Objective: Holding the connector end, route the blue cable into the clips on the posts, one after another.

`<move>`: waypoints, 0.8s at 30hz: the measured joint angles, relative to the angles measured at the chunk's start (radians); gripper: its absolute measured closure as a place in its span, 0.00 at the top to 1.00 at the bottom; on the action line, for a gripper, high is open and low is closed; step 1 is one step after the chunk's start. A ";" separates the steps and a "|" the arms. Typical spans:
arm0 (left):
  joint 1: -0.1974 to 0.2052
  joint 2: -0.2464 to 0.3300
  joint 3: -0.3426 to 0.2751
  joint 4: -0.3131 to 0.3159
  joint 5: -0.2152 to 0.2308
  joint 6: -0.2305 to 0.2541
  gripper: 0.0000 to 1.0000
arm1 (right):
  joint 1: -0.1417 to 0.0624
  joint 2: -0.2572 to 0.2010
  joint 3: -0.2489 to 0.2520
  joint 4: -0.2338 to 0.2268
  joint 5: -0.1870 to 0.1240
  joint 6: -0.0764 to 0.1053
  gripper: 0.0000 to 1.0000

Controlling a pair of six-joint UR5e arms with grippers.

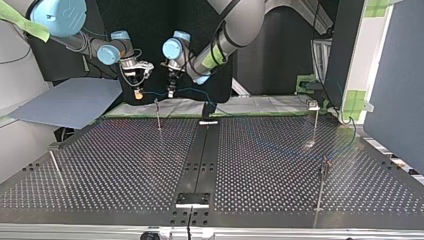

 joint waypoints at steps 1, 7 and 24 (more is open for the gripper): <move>-0.001 0.000 0.005 -0.001 -0.001 -0.001 0.00 | -0.001 -0.001 0.000 0.004 -0.004 -0.006 0.00; 0.000 -0.001 0.036 -0.016 -0.005 0.002 0.00 | -0.017 -0.017 -0.001 0.012 -0.053 -0.017 0.00; 0.015 -0.038 0.081 -0.044 0.028 0.002 0.00 | -0.051 -0.036 -0.001 -0.045 -0.086 0.110 0.00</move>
